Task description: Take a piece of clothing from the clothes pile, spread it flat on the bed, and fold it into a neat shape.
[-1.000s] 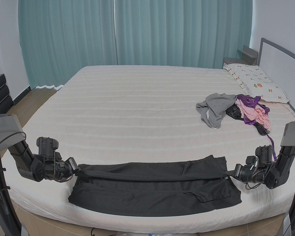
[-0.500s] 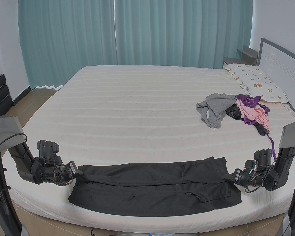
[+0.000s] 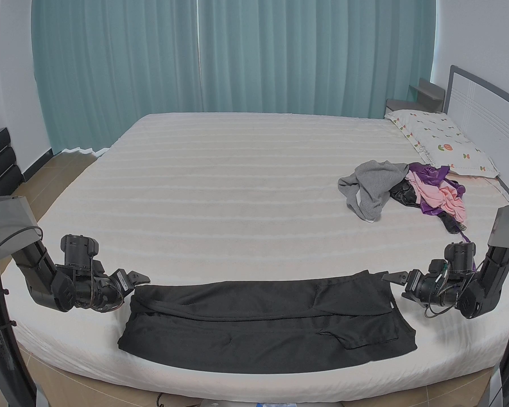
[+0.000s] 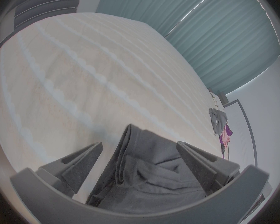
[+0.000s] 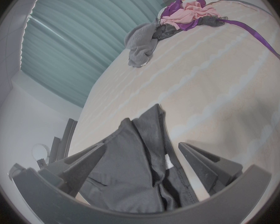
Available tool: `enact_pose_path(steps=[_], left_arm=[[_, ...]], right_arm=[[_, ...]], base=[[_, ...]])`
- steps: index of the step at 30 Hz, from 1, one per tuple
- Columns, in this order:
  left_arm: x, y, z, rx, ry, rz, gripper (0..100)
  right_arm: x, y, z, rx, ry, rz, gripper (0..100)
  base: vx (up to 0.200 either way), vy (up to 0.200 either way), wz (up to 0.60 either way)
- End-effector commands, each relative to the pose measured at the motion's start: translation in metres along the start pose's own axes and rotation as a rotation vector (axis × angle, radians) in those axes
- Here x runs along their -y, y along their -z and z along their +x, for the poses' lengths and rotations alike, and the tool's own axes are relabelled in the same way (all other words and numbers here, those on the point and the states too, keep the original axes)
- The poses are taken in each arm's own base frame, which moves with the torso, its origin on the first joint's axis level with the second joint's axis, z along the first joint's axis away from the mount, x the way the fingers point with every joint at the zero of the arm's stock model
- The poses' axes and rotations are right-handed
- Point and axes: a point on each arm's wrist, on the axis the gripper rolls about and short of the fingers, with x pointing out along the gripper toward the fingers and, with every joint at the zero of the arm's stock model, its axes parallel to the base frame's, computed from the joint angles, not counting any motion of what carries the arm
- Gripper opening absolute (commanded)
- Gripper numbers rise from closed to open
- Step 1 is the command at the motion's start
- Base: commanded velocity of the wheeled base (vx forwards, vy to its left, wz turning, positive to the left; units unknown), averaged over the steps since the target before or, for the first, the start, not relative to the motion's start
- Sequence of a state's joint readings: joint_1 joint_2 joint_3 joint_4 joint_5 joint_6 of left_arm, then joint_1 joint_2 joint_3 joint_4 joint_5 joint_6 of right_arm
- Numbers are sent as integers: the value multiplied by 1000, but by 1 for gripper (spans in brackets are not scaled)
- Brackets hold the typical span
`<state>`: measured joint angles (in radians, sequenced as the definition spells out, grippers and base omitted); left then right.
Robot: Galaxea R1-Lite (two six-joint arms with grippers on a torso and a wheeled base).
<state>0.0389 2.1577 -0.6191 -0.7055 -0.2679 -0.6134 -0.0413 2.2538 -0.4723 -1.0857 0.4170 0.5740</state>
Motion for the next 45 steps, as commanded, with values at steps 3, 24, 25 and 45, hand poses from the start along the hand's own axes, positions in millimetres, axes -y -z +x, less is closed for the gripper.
enact_pose_path(steps=[3, 24, 25, 45], left_arm=[[11, -17, 7, 55, 26, 15, 100], [19, -13, 54, 23, 31, 57, 0], [18, -14, 54, 25, 29, 55, 0], [-1, -36, 42, 161, 0, -72, 0]], right_arm=[[-5, -11, 11, 30, -25, 59, 100], [7, -14, 28, 33, -8, 124, 100], [6, -16, 28, 37, -9, 122, 100], [7, -17, 36, 55, 12, 116, 100]], base=[[0, 0, 0], [0, 0, 0], [0, 0, 0], [0, 0, 0]])
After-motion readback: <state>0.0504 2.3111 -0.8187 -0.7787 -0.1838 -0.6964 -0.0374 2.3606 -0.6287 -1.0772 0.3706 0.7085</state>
